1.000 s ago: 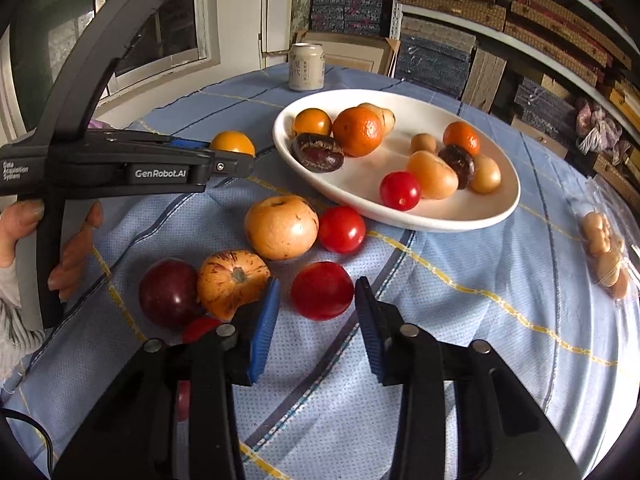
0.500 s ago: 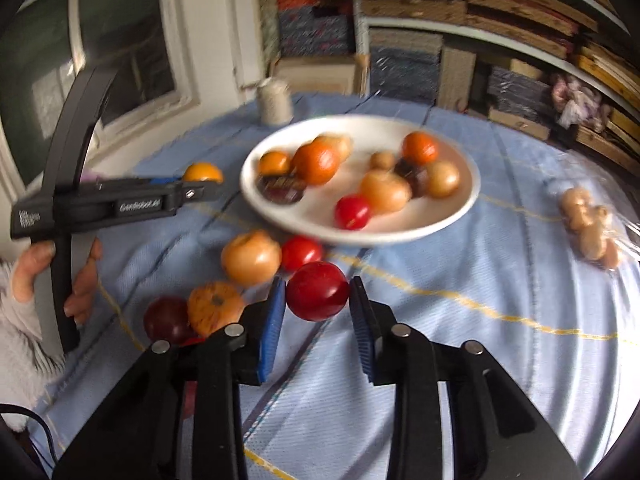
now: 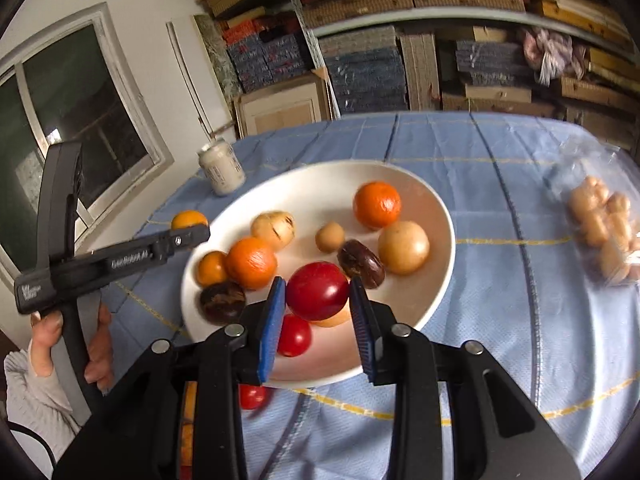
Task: Organize fruits
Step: 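Carry the orange and red tomato onto the white plate while both tools open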
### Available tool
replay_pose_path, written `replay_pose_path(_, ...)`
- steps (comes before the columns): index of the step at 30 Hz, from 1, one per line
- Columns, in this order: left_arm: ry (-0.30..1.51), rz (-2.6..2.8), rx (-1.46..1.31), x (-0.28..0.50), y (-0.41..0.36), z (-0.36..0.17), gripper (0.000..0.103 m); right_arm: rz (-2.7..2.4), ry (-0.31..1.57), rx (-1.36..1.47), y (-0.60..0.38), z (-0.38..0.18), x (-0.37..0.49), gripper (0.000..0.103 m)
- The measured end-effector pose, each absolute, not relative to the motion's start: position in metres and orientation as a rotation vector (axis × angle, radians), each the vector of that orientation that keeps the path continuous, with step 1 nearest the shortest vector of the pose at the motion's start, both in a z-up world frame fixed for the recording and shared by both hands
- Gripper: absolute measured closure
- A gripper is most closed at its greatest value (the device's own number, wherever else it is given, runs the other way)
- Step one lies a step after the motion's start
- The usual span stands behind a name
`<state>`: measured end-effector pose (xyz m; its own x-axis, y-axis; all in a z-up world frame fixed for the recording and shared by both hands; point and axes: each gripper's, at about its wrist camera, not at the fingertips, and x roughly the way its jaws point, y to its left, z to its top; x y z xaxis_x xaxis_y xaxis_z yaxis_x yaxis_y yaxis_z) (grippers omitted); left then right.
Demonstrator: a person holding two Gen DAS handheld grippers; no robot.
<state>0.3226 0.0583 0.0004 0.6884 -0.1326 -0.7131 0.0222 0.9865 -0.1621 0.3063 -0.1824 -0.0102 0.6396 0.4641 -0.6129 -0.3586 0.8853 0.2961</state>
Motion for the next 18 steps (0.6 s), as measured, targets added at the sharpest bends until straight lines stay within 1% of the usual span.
replay_pose_path(3, 0.819, -0.093, -0.151, 0.331, 0.058, -0.008, 0.066, 0.470, 0.754, 0.144, -0.185, -0.018, 0.310, 0.071)
replay_pose_path(5, 0.807, -0.092, -0.156, 0.332, 0.059, -0.012, 0.065, 0.473, 0.760, 0.148, -0.188, -0.017, 0.312, 0.069)
replay_pose_path(6, 0.809, -0.093, -0.148, 0.332, 0.059, -0.013, 0.065, 0.478, 0.756, 0.150, -0.189, -0.016, 0.312, 0.063)
replay_pose_path(7, 0.809, -0.097, -0.143, 0.331, 0.059, -0.014, 0.065, 0.481, 0.756, 0.154, -0.190, -0.016, 0.313, 0.048)
replay_pose_path(8, 0.810, -0.100, -0.144, 0.331, 0.059, -0.014, 0.061, 0.477, 0.752, 0.159, -0.190, -0.014, 0.311, 0.042)
replay_pose_path(13, 0.799, -0.100, -0.157, 0.328, 0.065, -0.010, 0.060, 0.475, 0.706, 0.147, -0.188, 0.000, 0.300, 0.041)
replay_pose_path(18, 0.766, -0.105, -0.186, 0.313, 0.072, 0.008, 0.060, 0.519, 0.574, 0.174, -0.190, 0.044, 0.269, 0.040)
